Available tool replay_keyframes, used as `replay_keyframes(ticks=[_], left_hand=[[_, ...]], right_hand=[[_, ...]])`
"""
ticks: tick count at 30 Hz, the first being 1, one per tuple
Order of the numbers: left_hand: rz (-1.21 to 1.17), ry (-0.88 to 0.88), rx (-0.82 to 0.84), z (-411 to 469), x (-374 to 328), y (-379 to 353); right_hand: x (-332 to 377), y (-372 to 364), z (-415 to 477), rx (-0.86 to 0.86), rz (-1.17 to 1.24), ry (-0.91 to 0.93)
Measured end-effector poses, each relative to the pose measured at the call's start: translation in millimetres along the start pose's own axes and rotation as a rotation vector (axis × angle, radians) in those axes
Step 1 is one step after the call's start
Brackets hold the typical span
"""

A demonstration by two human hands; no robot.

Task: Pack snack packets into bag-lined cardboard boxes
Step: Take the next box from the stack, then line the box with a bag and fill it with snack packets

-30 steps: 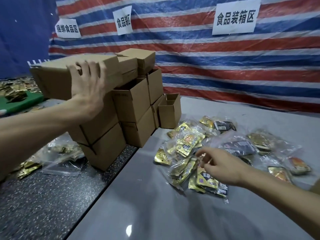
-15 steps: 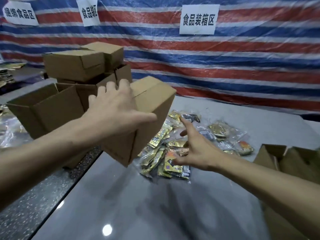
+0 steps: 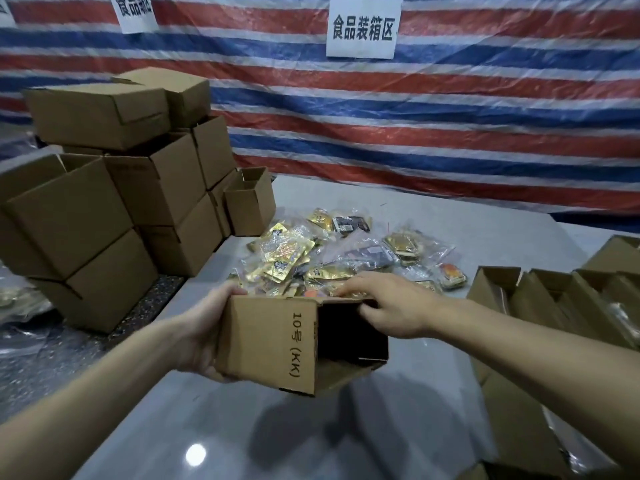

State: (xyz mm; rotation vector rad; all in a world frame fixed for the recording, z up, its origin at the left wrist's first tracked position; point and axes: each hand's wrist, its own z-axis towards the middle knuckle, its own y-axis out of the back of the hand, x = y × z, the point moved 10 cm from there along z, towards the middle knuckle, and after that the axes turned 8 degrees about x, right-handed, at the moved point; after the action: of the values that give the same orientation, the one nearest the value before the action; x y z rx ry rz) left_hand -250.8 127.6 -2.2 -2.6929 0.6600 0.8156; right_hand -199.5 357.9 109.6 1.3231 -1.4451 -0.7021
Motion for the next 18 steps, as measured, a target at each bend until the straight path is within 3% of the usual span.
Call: replay_keyframes(ticks=[4,9,15,18], left_hand=[[0.005,0.060,0.120,34.4,56.0,-18.2],[0.193,-0.224,-0.027,62.4,82.9,-17.2],[0.492,-0.485,0.342,58.0,113.7,-50.8],[0.504,-0.624,0.411,64.3,127.2,-64.3]], right_hand=[[-6.3,-29.2,9.7,0.190,-0.104,-0.040],[-14.4,-74.6,15.6,0.448,-0.152,-0.089],[-13.8,-101.7,25.4,0.514,-0.198,-0.102],[-10.5,-111.6,29.9,0.527,-0.181,-0.079]])
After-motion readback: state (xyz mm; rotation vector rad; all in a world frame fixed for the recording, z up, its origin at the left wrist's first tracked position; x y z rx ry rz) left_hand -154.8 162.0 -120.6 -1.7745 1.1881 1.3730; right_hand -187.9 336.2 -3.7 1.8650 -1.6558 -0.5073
